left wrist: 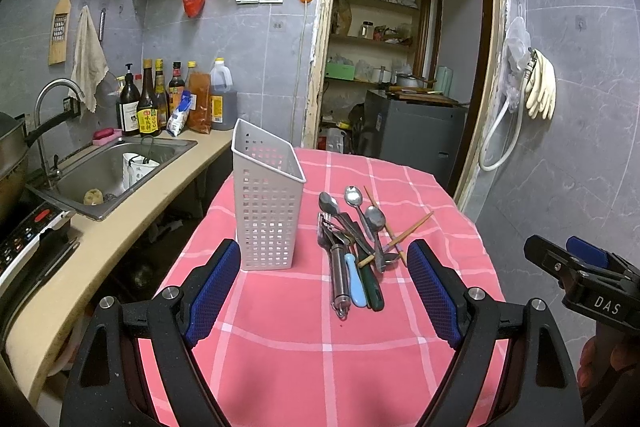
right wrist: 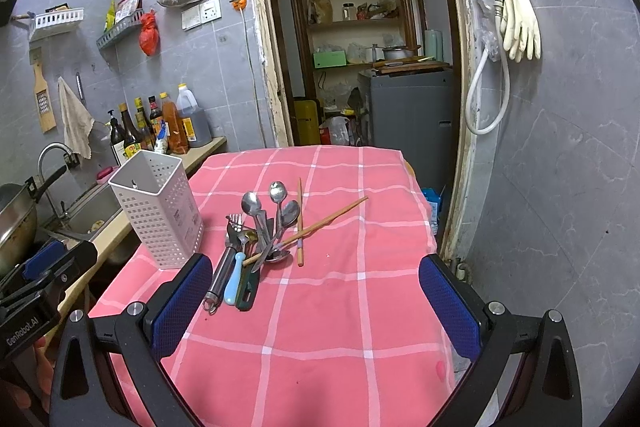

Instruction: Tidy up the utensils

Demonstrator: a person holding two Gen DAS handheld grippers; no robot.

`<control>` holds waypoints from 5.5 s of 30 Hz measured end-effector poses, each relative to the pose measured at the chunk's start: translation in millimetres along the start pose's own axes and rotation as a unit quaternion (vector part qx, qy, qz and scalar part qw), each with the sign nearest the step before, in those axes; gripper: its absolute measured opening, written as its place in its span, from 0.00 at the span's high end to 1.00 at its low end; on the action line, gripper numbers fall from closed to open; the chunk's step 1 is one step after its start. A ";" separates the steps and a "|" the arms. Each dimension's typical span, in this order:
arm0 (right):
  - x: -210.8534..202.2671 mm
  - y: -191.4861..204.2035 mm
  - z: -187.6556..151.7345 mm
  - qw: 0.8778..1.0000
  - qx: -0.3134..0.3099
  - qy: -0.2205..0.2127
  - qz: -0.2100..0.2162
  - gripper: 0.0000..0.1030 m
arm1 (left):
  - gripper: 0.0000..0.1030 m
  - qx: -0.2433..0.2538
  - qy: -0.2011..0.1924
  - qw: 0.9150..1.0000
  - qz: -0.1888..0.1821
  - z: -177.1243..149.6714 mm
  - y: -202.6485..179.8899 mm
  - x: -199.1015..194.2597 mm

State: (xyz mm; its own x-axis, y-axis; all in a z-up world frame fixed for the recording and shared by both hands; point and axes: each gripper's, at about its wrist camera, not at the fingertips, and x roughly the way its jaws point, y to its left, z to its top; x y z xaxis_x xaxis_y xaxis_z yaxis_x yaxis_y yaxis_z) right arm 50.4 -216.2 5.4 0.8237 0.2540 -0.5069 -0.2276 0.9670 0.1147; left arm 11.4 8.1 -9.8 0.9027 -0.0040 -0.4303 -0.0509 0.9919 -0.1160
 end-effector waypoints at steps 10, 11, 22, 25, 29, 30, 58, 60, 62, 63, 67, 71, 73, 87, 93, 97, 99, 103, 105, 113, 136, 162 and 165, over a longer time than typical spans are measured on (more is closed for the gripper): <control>12.3 2.8 3.3 1.000 0.001 0.006 0.000 0.00 | 0.21 0.000 0.004 1.000 0.001 -6.6 -1.4 9.0; 11.7 1.3 4.3 1.000 0.001 0.005 0.000 0.00 | 0.21 0.000 0.005 1.000 0.001 -7.5 -1.2 9.9; 21.1 6.1 4.1 1.000 0.008 0.020 -0.008 0.00 | 0.21 -0.001 0.019 1.000 -0.005 -3.0 6.8 19.4; 24.2 7.8 5.2 1.000 0.010 0.026 -0.009 0.00 | 0.21 -0.002 0.025 1.000 -0.008 -1.1 8.2 22.8; 33.4 8.4 7.3 0.999 0.010 0.040 -0.010 0.00 | 0.21 -0.003 0.044 0.999 -0.019 0.9 12.4 32.8; 36.5 8.6 7.7 0.999 0.010 0.046 -0.011 0.00 | 0.21 -0.003 0.053 0.998 -0.027 2.4 14.6 37.0; 221.8 -52.1 44.9 0.946 0.038 0.297 0.124 0.52 | 0.74 -0.005 0.219 0.976 0.001 -0.3 -15.7 177.1; 242.5 -53.3 45.3 0.937 0.050 0.321 0.128 0.52 | 0.76 -0.005 0.228 0.974 0.011 -0.9 -16.0 186.2; 262.4 -53.1 45.7 0.928 0.059 0.343 0.131 0.59 | 0.79 -0.006 0.238 0.971 0.019 -2.4 -18.3 195.6; 269.0 -53.0 45.8 0.925 0.062 0.350 0.132 0.60 | 0.80 -0.007 0.244 0.970 0.020 -3.4 -17.7 199.7; 290.8 -52.5 50.2 0.916 0.078 0.367 0.143 0.61 | 0.82 -0.019 0.257 0.966 0.023 -4.9 -13.3 208.2; 305.2 -44.6 57.9 0.914 0.058 0.374 0.146 0.64 | 0.84 -0.035 0.269 0.962 0.026 -7.5 -6.0 213.2; 314.5 -36.8 61.2 0.912 0.035 0.382 0.148 0.71 | 0.84 -0.042 0.275 0.960 0.031 -7.9 -6.4 217.7; 340.4 10.6 64.9 0.881 -0.142 0.430 0.140 0.83 | 0.89 -0.067 0.299 0.952 0.027 -1.2 -1.0 225.1; 327.8 -27.2 54.9 0.866 -0.088 0.464 0.165 0.93 | 0.90 -0.064 0.318 0.946 0.026 -2.5 -6.7 227.9; 309.9 -37.5 46.8 0.855 -0.102 0.480 0.166 0.93 | 0.90 -0.066 0.335 0.940 0.020 -5.4 -7.2 219.5; 304.6 -37.6 46.5 0.856 -0.117 0.477 0.162 0.93 | 0.90 -0.074 0.345 0.936 0.014 -7.7 -5.2 215.6; 310.5 -23.6 47.6 0.857 -0.136 0.474 0.150 0.90 | 0.91 -0.088 0.359 0.929 0.008 -5.6 0.8 219.2; 318.4 -9.1 50.7 0.857 -0.150 0.471 0.147 0.83 | 0.91 -0.092 0.363 0.927 0.008 -4.4 2.2 220.2; 367.6 30.4 70.2 0.856 -0.183 0.469 0.117 0.90 | 0.87 -0.101 0.374 0.922 0.008 -4.4 10.5 218.9; 286.2 -34.6 39.8 0.897 0.046 0.376 0.230 0.93 | 0.88 -0.104 0.351 0.929 -0.049 -22.2 -4.2 173.2; 240.0 -65.5 15.0 0.896 0.077 0.370 0.232 0.93 | 0.87 -0.145 0.446 0.874 -0.123 -28.3 12.8 214.7; 225.6 -65.1 21.4 0.904 0.071 0.348 0.236 0.93 | 0.87 -0.138 0.398 0.899 -0.121 -25.5 6.9 192.4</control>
State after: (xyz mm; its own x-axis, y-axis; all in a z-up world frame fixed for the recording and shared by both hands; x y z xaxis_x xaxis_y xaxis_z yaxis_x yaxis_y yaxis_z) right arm 262.1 -221.4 -98.1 0.1137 0.6123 -0.7824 -0.3583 0.7598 0.5426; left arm 173.9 11.0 -116.2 0.3149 -0.4133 -0.8544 -0.0977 0.8813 -0.4624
